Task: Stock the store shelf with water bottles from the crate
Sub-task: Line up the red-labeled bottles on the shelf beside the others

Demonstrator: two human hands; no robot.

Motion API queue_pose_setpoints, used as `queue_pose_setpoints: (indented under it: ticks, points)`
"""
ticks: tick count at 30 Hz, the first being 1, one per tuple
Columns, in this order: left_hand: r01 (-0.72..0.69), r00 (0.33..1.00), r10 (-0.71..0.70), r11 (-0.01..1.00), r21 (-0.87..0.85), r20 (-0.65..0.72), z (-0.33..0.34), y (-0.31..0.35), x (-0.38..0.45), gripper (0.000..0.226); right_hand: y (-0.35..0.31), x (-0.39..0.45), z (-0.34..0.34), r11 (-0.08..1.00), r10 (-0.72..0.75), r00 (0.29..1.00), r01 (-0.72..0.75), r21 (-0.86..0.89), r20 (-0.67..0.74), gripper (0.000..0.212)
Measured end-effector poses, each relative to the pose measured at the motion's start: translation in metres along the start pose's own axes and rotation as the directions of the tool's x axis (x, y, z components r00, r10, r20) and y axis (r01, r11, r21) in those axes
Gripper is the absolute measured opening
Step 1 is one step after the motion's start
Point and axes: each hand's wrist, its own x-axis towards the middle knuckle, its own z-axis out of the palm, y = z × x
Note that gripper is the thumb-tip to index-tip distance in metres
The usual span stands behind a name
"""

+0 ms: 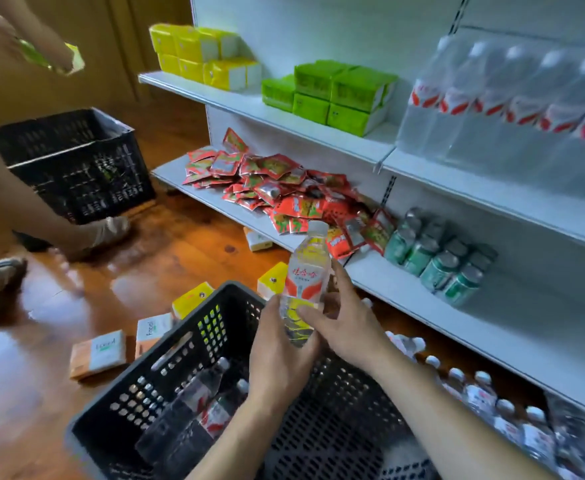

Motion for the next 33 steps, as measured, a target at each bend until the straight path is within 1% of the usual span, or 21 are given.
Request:
queue_pose_setpoints:
  ticks: [3,5,7,10,11,13,14,16,18,20,21,23,26,29,31,33]
  points:
    - [-0.101,0.99,0.11,0.99,-0.101,0.087,0.015,0.041,0.007,0.052,-0.015,-0.004,-0.037,0.997,-0.022,0.996,0.016,-0.071,-0.084,0.106]
    - [-0.135,0.979,0.157,0.977,-0.163,0.128,0.034,0.065,0.016,0.057,-0.016,-0.004,-0.064,0.995,-0.039,0.986,0.025,-0.093,-0.16,0.106]
    - [-0.192,0.967,0.221,0.96,-0.204,0.13,0.059,0.082,0.029,0.062,-0.01,-0.001,-0.092,0.996,-0.057,0.966,0.039,-0.077,-0.251,0.105]
    - [-0.265,0.94,0.306,0.935,-0.236,0.154,0.098,0.11,0.048,0.063,0.003,0.007,-0.131,0.998,-0.05,0.927,0.034,-0.049,-0.373,0.096]
    - [-0.284,0.933,0.324,0.93,-0.236,0.158,0.107,0.117,0.054,0.066,0.007,0.012,-0.14,0.999,-0.045,0.916,0.033,-0.036,-0.4,0.091]
    - [-0.305,0.917,0.354,0.919,-0.249,0.185,0.126,0.133,0.068,0.077,0.012,0.024,-0.162,0.997,-0.078,0.885,0.071,-0.032,-0.459,0.091]
    - [-0.32,0.899,0.382,0.907,-0.272,0.214,0.136,0.144,0.077,0.074,0.015,0.03,-0.176,0.995,-0.103,0.867,0.097,-0.037,-0.487,0.093]
    - [-0.369,0.851,0.441,0.889,-0.272,0.285,0.152,0.163,0.102,0.065,0.018,0.045,-0.205,0.988,-0.156,0.836,0.13,-0.086,-0.527,0.091]
    - [-0.444,0.793,0.491,0.871,-0.21,0.361,0.163,0.179,0.131,0.063,0.016,0.06,-0.234,0.977,-0.206,0.796,0.129,-0.172,-0.569,0.091]
    - [-0.513,0.761,0.482,0.857,-0.052,0.434,0.173,0.189,0.162,0.071,0.015,0.078,-0.262,0.964,-0.247,0.767,0.132,-0.231,-0.593,0.093]
    - [-0.525,0.761,0.438,0.849,0.059,0.478,0.179,0.192,0.176,0.074,0.015,0.088,-0.275,0.959,-0.266,0.756,0.145,-0.243,-0.597,0.093]
    - [-0.553,0.766,0.356,0.79,0.267,0.535,0.194,0.196,0.204,0.071,0.016,0.112,-0.299,0.955,-0.281,0.745,0.159,-0.248,-0.605,0.095]
    - [-0.576,0.761,0.23,0.669,0.469,0.607,0.221,0.195,0.235,0.065,0.021,0.151,-0.325,0.952,-0.291,0.726,0.156,-0.263,-0.623,0.1]
    - [-0.625,0.733,0.146,0.531,0.572,0.664,0.245,0.188,0.251,0.062,0.034,0.186,-0.335,0.957,-0.257,0.73,0.101,-0.272,-0.633,0.105]
    - [-0.658,0.717,0.133,0.452,0.602,0.684,0.257,0.185,0.258,0.06,0.045,0.205,-0.336,0.961,-0.234,0.74,0.08,-0.263,-0.63,0.106]
    - [-0.671,0.72,0.157,0.406,0.62,0.676,0.266,0.185,0.267,0.057,0.052,0.219,-0.339,0.962,-0.234,0.739,0.081,-0.262,-0.632,0.105]
